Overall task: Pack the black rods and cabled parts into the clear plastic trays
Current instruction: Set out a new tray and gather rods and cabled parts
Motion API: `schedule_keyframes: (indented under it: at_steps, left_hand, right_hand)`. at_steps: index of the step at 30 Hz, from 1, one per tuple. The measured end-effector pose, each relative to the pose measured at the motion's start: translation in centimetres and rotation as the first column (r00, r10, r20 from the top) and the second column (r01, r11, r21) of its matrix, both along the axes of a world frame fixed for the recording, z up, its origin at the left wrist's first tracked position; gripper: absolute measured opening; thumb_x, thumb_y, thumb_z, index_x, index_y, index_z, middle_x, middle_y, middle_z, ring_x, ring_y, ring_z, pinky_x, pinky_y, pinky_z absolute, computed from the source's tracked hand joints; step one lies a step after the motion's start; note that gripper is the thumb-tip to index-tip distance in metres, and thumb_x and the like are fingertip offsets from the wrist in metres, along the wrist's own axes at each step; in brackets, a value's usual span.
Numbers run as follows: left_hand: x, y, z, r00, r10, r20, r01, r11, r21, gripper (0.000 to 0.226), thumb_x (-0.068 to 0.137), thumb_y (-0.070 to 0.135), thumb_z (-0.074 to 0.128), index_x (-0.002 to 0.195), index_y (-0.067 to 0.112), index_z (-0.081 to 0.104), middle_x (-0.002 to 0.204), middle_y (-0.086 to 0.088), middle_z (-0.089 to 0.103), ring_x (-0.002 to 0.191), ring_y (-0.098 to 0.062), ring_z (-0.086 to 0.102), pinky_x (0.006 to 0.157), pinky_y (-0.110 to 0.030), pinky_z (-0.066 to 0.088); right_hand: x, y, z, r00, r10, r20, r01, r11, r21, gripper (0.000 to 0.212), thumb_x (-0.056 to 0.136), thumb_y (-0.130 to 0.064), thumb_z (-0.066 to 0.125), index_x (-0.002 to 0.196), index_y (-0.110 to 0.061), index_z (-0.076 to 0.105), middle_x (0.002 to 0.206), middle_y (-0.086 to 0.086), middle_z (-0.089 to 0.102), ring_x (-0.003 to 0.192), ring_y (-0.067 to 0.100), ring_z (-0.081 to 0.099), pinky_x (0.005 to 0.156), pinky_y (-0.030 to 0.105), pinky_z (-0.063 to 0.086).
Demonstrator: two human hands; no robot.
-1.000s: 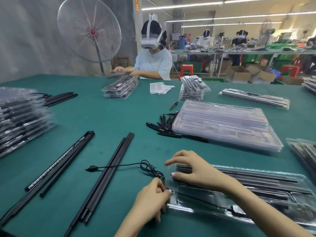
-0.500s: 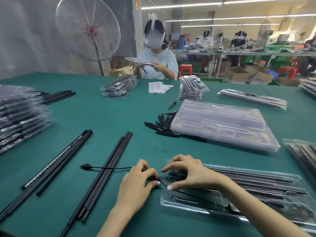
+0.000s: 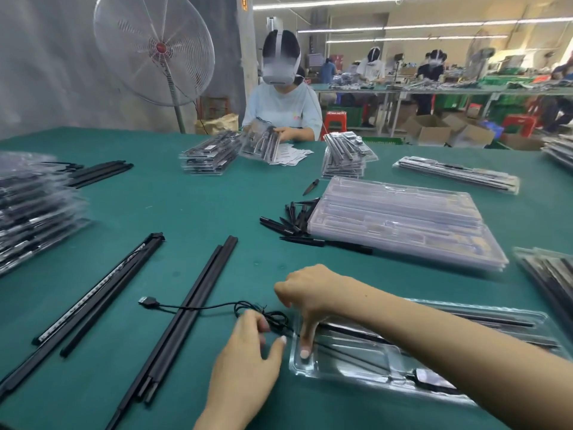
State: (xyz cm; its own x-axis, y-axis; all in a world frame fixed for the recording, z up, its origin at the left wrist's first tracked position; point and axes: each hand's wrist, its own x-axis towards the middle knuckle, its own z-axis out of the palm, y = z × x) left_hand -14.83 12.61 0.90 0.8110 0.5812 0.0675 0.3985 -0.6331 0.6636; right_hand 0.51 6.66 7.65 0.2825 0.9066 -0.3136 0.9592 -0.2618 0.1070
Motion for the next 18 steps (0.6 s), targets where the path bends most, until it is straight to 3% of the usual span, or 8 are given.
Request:
schedule_keyframes:
  at_steps: [3,6,11,15,18]
  left_hand:
    - [0.5,-0.1,0.0,0.986,-0.102,-0.131,0.080,0.983,-0.164,0.020,0.088,0.050,0.055,0.082,0.030,0.055,0.069,0.009,0.060,0.056,0.000,0.051,0.056,-0.021,0.039]
    - [1.6,-0.6,0.4,0.984,-0.136,-0.113,0.086,0.927,-0.366,0.029,0.087,0.050,0.059,0.084,0.021,0.055,0.056,0.006,0.059,0.036,-0.002,0.046,0.046,-0.023,0.037]
    - [2.8,-0.2,0.5,0.975,-0.072,-0.209,0.031,0.980,-0.195,0.041,0.075,0.063,0.064,0.076,0.023,0.052,0.061,0.011,0.056,0.057,-0.006,0.051,0.052,-0.027,0.033]
    - [3.4,0.6,1.5,0.952,-0.027,-0.306,0.021,1.000,-0.023,0.057,0.062,0.071,0.069,0.071,0.023,0.040,0.069,0.012,0.049,0.059,-0.007,0.042,0.051,-0.028,0.027]
    - [3.8,1.1,2.0,0.930,-0.082,-0.359,0.089,0.996,0.003,0.063,0.059,0.071,0.072,0.065,0.021,0.035,0.060,0.011,0.041,0.054,-0.012,0.035,0.050,-0.030,0.024]
  right_hand:
    - [0.1,0.0,-0.3,1.000,-0.014,0.005,0.014,1.000,-0.009,0.083,0.053,-0.052,0.087,0.115,-0.013,0.049,0.114,0.008,0.058,0.103,0.030,0.058,0.079,0.037,0.045]
    - [-0.2,-0.4,-0.6,0.998,-0.057,-0.007,0.057,0.998,-0.001,0.081,0.059,-0.043,0.087,0.119,-0.012,0.043,0.120,0.008,0.047,0.111,0.029,0.048,0.084,0.044,0.048]
    - [-0.5,-0.4,-0.6,0.991,-0.128,-0.029,0.127,0.992,-0.010,0.089,0.059,-0.038,0.088,0.127,-0.019,0.034,0.129,0.007,0.030,0.118,0.027,0.030,0.082,0.055,0.045]
    - [-0.4,-0.4,-0.9,0.983,-0.159,-0.097,0.160,0.987,0.008,0.099,0.053,-0.037,0.091,0.130,-0.025,0.029,0.132,0.003,0.028,0.121,0.025,0.026,0.084,0.057,0.044]
    - [0.0,-0.7,-1.4,0.967,-0.193,-0.166,0.200,0.979,0.029,0.098,0.053,-0.037,0.091,0.129,-0.026,0.029,0.133,0.001,0.029,0.123,0.025,0.026,0.087,0.058,0.043]
